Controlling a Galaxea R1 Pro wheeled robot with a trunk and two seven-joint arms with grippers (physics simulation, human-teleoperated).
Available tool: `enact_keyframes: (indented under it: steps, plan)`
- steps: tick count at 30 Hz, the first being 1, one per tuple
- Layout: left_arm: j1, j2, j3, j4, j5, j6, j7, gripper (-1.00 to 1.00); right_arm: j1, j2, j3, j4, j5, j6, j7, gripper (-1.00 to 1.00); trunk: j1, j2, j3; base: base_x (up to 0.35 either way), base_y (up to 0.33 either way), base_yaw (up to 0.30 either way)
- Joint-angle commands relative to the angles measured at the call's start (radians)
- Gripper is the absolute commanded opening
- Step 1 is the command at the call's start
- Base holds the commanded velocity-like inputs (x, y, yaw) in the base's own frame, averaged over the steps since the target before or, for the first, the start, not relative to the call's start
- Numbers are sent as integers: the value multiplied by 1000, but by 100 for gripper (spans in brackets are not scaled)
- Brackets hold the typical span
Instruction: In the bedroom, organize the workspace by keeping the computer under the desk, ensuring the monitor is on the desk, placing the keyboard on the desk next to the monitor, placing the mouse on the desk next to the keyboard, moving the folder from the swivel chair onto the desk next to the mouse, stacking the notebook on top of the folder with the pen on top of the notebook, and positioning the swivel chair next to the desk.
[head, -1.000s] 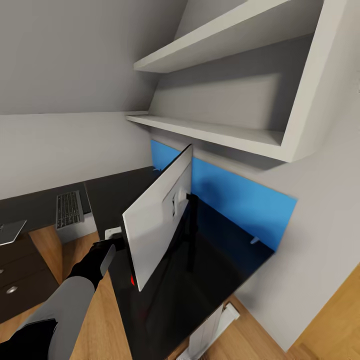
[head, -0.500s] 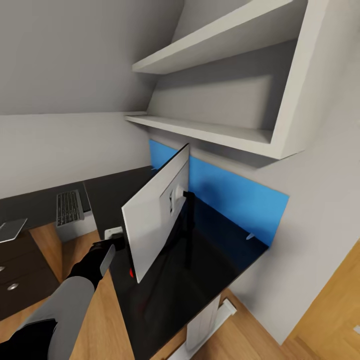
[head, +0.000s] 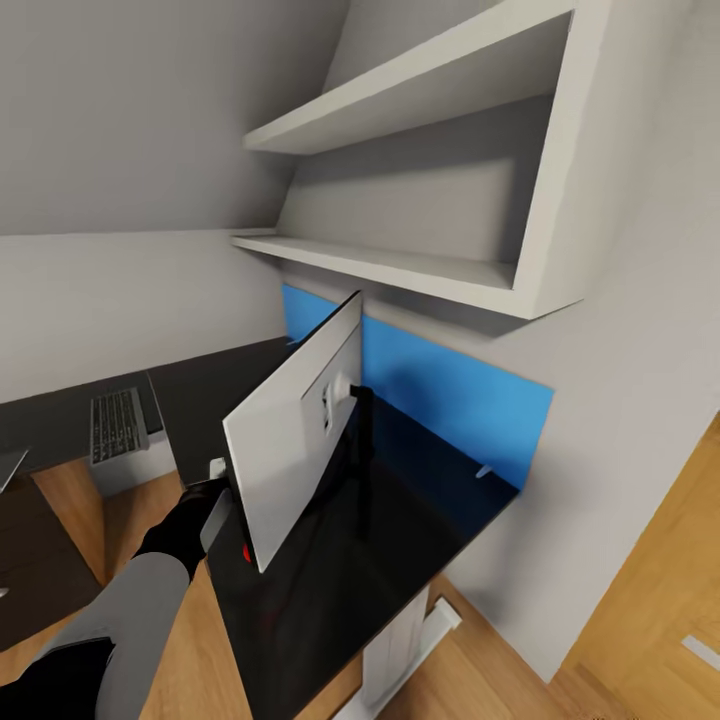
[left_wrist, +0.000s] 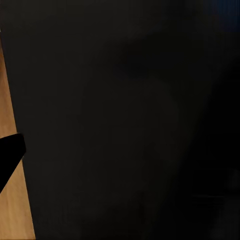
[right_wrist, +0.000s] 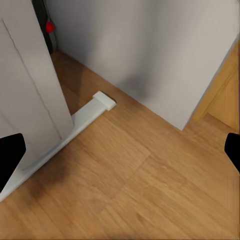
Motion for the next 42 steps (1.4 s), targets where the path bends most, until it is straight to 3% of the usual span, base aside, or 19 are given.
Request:
enact_keyframes:
  steps: [1, 11, 25, 42]
  plan:
    - [0, -1, 4, -2, 5, 5, 3, 100, -1, 0, 1, 2, -5, -4, 1, 100, 0, -1, 0, 0, 0, -130]
    - [0, 0, 4, -2, 4, 5, 3, 100, -1, 0, 1, 2, -5, -4, 1, 100, 0, -1, 6, -26, 0, -67]
    - [0, 0, 5, -2, 4, 6, 2, 100, -1, 0, 1, 2, -5, -4, 1, 100, 0, -1, 6, -215, 0, -4]
    - [-1, 0, 5, -9, 5, 5, 4, 100, -1, 0, 1, 2, -5, -4, 1, 100, 0, -1, 14, -15, 0, -60]
